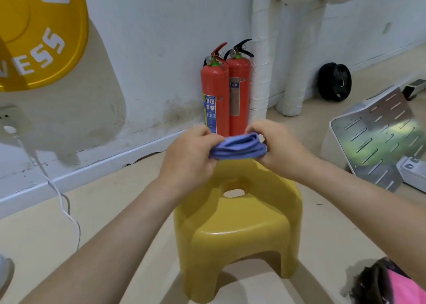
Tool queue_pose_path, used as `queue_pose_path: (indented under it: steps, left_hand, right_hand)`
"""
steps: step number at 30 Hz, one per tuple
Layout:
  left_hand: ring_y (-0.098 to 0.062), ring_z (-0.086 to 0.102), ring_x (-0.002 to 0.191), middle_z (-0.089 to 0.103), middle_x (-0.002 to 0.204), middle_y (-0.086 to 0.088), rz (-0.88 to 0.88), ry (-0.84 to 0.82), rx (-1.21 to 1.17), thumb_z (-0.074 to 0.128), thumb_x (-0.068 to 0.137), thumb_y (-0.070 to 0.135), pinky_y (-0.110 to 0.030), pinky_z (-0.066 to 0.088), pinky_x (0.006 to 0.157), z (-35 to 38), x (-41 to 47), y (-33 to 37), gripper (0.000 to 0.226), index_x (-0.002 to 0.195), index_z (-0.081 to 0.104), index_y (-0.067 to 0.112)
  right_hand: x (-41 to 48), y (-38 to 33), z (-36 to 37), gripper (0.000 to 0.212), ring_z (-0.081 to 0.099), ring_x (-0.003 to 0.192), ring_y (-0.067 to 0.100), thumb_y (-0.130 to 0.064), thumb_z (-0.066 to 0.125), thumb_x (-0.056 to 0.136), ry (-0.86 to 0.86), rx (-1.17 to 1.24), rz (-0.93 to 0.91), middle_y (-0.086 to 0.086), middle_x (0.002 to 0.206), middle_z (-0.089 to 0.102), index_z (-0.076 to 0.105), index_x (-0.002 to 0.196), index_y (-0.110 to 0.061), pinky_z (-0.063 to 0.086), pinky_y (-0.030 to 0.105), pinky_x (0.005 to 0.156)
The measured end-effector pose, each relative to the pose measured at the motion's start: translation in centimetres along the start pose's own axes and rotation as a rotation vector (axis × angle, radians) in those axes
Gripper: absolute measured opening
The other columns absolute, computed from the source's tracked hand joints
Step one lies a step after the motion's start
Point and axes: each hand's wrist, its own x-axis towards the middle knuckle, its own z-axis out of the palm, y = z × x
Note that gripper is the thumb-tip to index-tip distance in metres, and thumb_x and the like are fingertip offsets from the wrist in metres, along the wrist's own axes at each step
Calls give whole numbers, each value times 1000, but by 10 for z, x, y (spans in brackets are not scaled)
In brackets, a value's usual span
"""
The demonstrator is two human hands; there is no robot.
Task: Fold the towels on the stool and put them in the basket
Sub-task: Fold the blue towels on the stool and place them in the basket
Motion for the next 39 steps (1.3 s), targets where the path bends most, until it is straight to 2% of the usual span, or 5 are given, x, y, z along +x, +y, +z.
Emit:
queue_pose_path:
  steps: [7,13,20,25,39]
  left_hand:
    - [-24,44,87,48,95,-2,126,-444,233,47,86,18,-35,33,69,58,-48,29,27,110,60,22]
    - [-23,45,91,49,97,-1,12,-503,133,47,84,29,-39,44,78,54,-39,25,27,107,61,27]
    - [-15,54,70,58,69,3,-273,-601,-81,58,77,24,-32,46,65,32,-24,-6,12,76,62,13]
    - [-14,49,66,57,69,-1,-542,-470,-423,59,84,28,-30,39,63,33,-16,-24,19,79,62,10]
    - [-37,55,94,50,109,-12,-452,-371,32,30,101,35,-38,39,79,81,5,-39,35,110,56,13]
  right_hand:
    - [-40,21,15,20,53,87,19,-24,59,78,-531,-224,0,-4,96,52,54,97,-21,40,30,67]
    - [-47,-2,27,23,53,84,21,-24,53,82,-516,-434,-234,-1,98,52,47,104,-22,31,31,55]
    - [-38,22,18,12,46,75,16,-25,54,91,-477,-114,-5,-9,80,55,56,101,-18,34,27,63]
    - [-31,30,25,17,55,87,20,-24,53,94,-342,22,170,-1,98,65,58,108,-17,43,33,76]
    - [-2,49,60,15,53,80,13,-35,58,91,-141,124,533,-5,86,60,57,93,-21,38,22,63]
